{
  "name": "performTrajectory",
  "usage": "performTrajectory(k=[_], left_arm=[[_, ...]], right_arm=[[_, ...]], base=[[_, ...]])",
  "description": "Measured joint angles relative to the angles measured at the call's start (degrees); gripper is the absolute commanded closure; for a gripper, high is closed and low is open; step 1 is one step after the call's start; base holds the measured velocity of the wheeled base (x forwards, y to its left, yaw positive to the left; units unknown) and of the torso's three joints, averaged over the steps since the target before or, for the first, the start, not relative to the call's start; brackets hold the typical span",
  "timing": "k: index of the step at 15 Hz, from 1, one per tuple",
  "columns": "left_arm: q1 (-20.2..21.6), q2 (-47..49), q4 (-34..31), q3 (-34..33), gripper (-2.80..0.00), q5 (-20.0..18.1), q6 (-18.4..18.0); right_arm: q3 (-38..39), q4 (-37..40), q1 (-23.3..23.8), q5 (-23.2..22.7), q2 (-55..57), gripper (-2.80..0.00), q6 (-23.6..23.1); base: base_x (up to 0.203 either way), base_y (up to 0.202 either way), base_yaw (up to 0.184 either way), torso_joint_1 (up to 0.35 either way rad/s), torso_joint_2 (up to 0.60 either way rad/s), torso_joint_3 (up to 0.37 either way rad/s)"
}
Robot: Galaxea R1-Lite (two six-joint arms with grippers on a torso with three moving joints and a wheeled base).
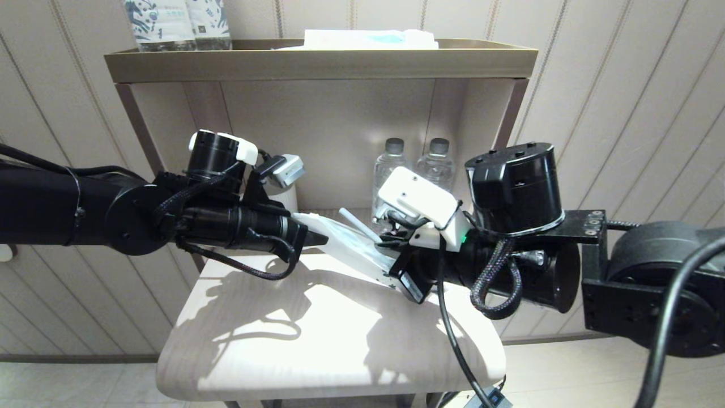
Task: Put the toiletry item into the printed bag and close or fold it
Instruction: Place the toothbrush in the storage bag
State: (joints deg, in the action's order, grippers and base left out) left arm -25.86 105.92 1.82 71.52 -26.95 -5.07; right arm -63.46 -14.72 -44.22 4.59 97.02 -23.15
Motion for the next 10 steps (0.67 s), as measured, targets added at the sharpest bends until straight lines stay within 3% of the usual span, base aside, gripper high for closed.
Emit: performTrajectory(k=[4, 10], left_arm=[[0.0, -0.1, 0.0, 0.0, 0.0, -0.1, 0.0], [0.1, 0.1, 0.1, 0.0, 0.0, 0.0, 0.1]], right_arm=[[-1.9, 7.9, 2.2, -6.7, -0.6, 0.0, 0.3], [-2.0, 8.7, 3.1, -7.6, -1.4, 0.0, 0.4]], base=[[0.0, 0.0, 0.0, 0.0, 0.0, 0.0], [0.0, 0.0, 0.0, 0.0, 0.0, 0.0]])
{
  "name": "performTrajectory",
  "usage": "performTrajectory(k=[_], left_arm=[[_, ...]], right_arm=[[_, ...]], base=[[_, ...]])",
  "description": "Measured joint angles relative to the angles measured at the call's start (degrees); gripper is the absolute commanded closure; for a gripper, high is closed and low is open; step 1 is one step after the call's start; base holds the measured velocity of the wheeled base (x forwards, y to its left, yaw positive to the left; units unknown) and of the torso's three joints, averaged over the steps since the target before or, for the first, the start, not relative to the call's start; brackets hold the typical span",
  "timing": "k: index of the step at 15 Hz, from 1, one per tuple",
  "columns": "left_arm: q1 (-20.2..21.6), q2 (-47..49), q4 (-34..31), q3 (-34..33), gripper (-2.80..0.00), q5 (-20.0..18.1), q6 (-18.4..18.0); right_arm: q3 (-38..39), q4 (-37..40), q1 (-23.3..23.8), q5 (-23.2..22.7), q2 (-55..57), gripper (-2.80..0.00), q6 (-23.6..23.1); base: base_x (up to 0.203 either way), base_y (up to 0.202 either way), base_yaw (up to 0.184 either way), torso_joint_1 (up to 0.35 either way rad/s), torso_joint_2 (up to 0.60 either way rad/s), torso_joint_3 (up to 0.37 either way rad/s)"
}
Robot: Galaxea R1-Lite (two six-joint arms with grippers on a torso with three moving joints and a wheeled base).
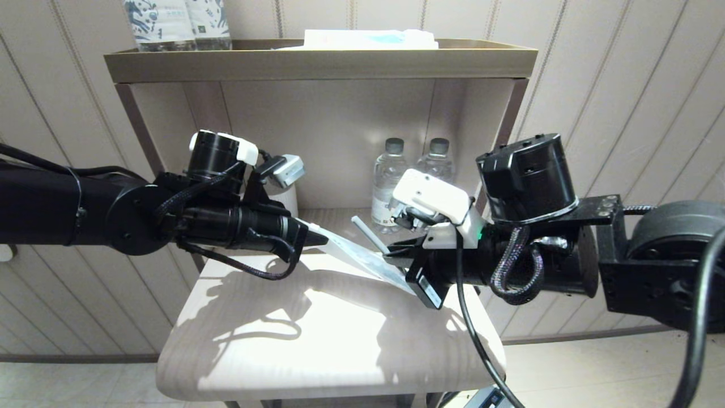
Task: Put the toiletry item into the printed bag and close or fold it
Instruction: Place the toothbrush in the storage bag
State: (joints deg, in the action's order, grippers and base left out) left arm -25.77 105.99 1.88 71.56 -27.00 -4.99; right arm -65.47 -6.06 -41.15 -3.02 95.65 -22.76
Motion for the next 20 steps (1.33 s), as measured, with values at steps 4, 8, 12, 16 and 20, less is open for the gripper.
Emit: performTrajectory(k=[4, 8, 12, 16, 20], left_arm=[[-0.1, 0.2, -4.1, 2.4, 0.0, -0.1, 0.4], [0.2, 0.4, -10.2, 6.4, 0.0, -0.2, 1.8], [0.2, 0.7, -15.2, 9.8, 0.0, -0.2, 3.2], [0.2, 1.0, -16.1, 10.7, 0.0, -0.2, 3.3], [0.2, 1.5, -19.7, 13.3, 0.0, -0.2, 4.9]], right_arm=[[0.6, 0.1, -0.7, 0.0, -1.1, 0.0, -0.4], [0.0, 1.5, -1.3, -0.1, -1.5, 0.0, -1.2], [-1.5, 5.4, -1.4, -0.1, -2.1, 0.0, -4.1], [-4.1, 6.7, -1.3, -0.1, -2.2, 0.0, -4.4], [-4.5, 6.1, -2.1, -1.1, -2.0, 0.0, -4.6]], base=[[0.0, 0.0, 0.0, 0.0, 0.0, 0.0], [0.0, 0.0, 0.0, 0.0, 0.0, 0.0], [0.0, 0.0, 0.0, 0.0, 0.0, 0.0], [0.0, 0.0, 0.0, 0.0, 0.0, 0.0], [0.0, 0.0, 0.0, 0.0, 0.0, 0.0]])
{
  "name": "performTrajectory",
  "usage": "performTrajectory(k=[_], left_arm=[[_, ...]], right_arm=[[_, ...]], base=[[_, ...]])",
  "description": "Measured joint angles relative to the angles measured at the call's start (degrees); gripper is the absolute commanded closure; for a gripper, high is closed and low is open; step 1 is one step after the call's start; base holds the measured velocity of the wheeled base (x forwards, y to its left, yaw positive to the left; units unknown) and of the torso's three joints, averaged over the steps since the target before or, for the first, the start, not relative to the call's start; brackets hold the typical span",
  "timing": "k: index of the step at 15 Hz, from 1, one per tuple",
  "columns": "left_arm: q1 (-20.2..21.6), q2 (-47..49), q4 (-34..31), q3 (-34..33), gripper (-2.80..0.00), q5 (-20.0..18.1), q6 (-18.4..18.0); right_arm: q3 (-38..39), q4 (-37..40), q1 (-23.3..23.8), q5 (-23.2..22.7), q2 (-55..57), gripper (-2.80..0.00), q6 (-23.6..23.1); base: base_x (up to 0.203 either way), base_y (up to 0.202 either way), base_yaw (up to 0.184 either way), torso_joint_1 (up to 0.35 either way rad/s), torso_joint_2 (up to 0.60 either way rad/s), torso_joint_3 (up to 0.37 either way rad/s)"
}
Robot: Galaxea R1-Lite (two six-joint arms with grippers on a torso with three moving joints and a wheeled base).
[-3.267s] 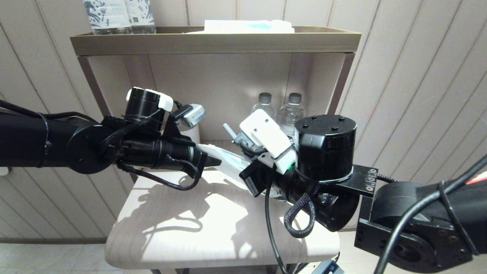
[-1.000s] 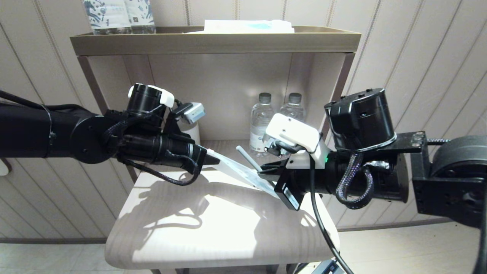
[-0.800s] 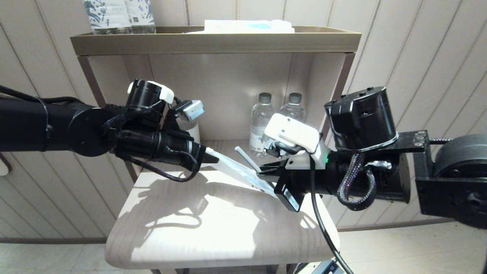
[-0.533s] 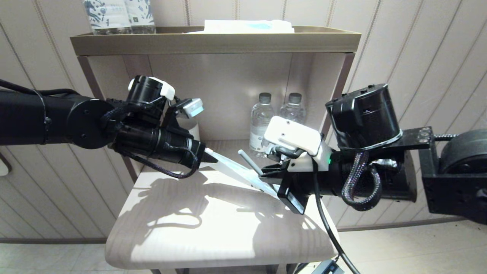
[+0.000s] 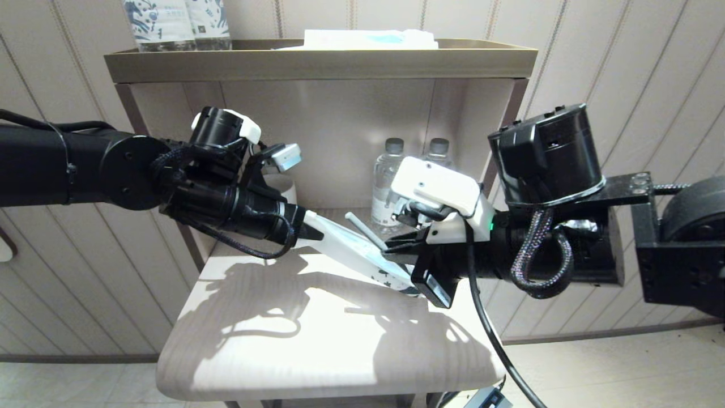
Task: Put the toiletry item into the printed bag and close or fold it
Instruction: Place the toothbrush in the storage bag
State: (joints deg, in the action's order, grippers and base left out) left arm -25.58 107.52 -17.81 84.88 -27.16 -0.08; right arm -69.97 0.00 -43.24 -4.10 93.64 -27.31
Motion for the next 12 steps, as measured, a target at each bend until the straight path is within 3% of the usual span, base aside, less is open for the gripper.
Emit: performTrajectory(k=[12], left_arm=[[0.0, 0.4, -3.4, 2.7, 0.0, -0.1, 0.9]], right_arm=[[-3.6, 0.5, 0.3, -0.1, 5.4, 0.0, -2.1]], base=[[0.0, 0.0, 0.0, 0.0, 0.0, 0.0]])
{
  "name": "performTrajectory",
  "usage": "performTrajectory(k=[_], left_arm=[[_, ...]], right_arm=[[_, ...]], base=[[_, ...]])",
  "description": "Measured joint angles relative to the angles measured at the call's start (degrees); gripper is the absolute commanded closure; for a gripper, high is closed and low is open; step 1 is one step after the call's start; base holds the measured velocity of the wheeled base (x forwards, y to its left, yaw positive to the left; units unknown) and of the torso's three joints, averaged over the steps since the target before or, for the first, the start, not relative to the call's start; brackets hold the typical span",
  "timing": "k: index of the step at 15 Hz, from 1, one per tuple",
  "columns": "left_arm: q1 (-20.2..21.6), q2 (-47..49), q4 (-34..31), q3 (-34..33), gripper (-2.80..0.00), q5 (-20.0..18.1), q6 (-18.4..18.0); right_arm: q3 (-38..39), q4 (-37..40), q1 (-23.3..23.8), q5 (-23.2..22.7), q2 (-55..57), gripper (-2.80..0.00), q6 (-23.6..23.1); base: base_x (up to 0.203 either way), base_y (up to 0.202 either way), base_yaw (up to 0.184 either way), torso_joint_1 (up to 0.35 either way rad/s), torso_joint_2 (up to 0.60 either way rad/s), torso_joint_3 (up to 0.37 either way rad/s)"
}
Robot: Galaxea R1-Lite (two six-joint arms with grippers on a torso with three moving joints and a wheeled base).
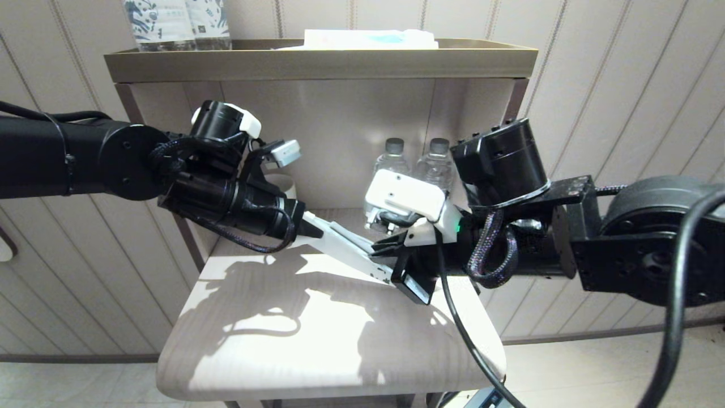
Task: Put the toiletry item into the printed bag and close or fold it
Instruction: Place the toothbrush in the storage bag
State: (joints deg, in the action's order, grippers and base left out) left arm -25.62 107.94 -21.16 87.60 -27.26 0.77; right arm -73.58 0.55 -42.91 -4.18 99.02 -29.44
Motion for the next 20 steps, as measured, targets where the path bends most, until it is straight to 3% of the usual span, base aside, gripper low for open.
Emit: performTrajectory(k=[8, 11, 20], left_arm=[[-0.1, -0.3, -0.6, -0.5, 0.0, -0.2, 0.0], [-0.1, -0.6, -0.7, -0.5, 0.0, -2.0, 0.0], [-0.1, 0.0, -0.5, -0.2, 0.0, -2.1, 0.0]], right_arm=[[-3.7, 0.1, 0.6, 0.1, 3.6, 0.0, 0.0], [-4.2, 0.0, 1.4, 0.0, 4.8, 0.0, 0.0], [-1.0, -0.2, 0.9, 0.1, 3.0, 0.0, -0.1]], base=[[0.0, 0.0, 0.0, 0.0, 0.0, 0.0], [0.0, 0.0, 0.0, 0.0, 0.0, 0.0], [0.0, 0.0, 0.0, 0.0, 0.0, 0.0]])
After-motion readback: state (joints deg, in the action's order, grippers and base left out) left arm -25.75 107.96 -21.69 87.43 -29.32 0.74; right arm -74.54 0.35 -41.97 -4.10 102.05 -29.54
